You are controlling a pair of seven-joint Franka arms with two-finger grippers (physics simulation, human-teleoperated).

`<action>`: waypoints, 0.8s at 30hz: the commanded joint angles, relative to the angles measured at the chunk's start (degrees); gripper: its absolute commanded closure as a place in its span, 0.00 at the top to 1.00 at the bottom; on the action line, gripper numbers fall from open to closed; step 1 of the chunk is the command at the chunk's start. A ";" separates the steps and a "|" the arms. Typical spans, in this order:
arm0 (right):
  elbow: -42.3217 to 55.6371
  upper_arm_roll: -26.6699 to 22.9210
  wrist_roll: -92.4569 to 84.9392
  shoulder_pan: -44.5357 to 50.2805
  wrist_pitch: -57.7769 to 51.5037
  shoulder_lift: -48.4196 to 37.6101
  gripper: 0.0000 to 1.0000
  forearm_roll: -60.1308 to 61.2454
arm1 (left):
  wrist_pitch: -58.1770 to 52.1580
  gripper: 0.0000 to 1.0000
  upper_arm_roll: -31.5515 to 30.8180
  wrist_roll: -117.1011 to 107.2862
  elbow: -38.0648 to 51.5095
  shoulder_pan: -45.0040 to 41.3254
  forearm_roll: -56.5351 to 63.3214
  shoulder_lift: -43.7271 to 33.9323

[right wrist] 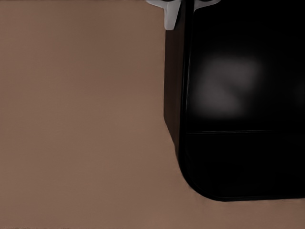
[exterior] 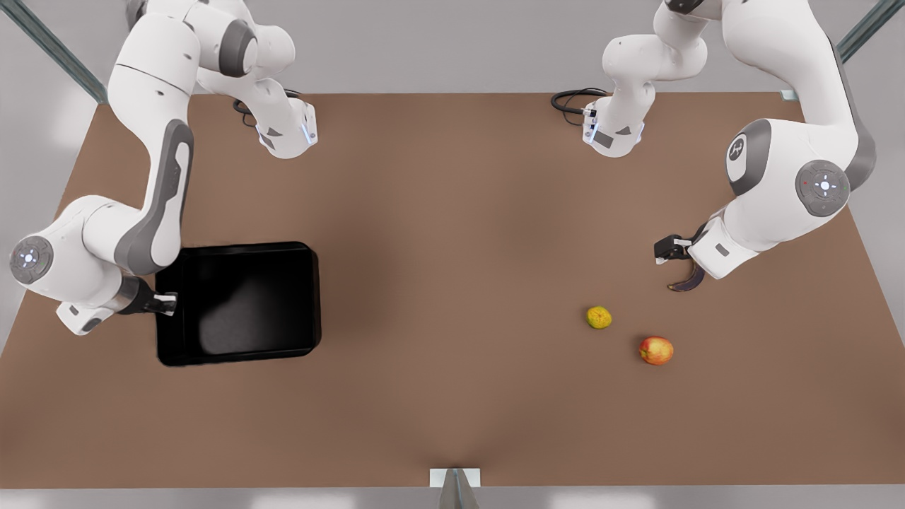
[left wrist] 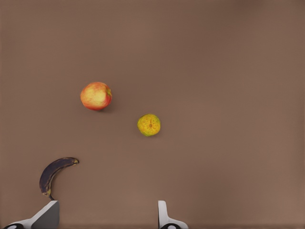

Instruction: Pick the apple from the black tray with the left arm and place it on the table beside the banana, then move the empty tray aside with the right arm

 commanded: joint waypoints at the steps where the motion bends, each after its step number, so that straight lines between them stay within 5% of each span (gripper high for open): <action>1: 0.04 -0.08 -32.99 -0.58 4.71 1.69 0.19 3.94 | -0.06 1.00 0.00 -0.69 0.04 -0.01 0.07 -0.06; 3: 0.04 -0.08 -33.35 -0.75 5.67 2.48 0.23 4.39 | -0.06 1.00 0.00 -0.69 0.04 -0.01 -0.02 0.03; 4: 0.04 -0.08 -33.35 -0.75 5.76 3.19 0.34 4.39 | -0.06 1.00 0.00 -0.69 0.30 -0.01 0.07 -0.06; 5: 0.04 -0.08 -33.26 -0.75 5.85 3.28 0.61 6.32 | 0.03 1.00 0.08 -0.60 0.57 -0.01 -0.63 0.03; 7: 0.04 -0.08 -32.47 -0.75 6.55 3.28 0.92 6.85 | 0.91 1.00 -0.18 -0.69 0.75 -0.18 0.25 0.73; 8: 0.04 -0.08 -32.12 -0.67 6.47 3.19 0.97 6.94 | 1.08 1.00 -0.44 -0.69 0.83 -0.45 0.77 0.73; 11: 1.97 1.06 -25.53 0.56 5.15 -0.15 1.00 6.94 | 1.17 1.00 -0.44 -0.69 0.83 -0.45 1.13 0.73; 13: 12.07 4.22 -12.01 -0.14 -6.18 -1.29 1.00 5.98 | 1.17 1.00 -0.44 -0.69 0.83 -0.45 1.13 0.73; 15: 20.35 16.69 2.50 -5.84 -11.99 -3.31 1.00 -4.74 | 1.17 1.00 -0.44 -0.78 0.83 -0.45 1.13 0.73; 17: 20.26 42.62 13.06 -21.57 -11.99 -8.59 1.00 -21.88 | 1.08 1.00 -0.44 -0.78 0.83 -0.45 1.21 0.73; 24: 19.90 44.39 14.02 -24.05 -11.99 -8.15 1.00 -23.38 | 0.91 1.00 -0.44 -0.78 0.66 -0.45 1.21 0.73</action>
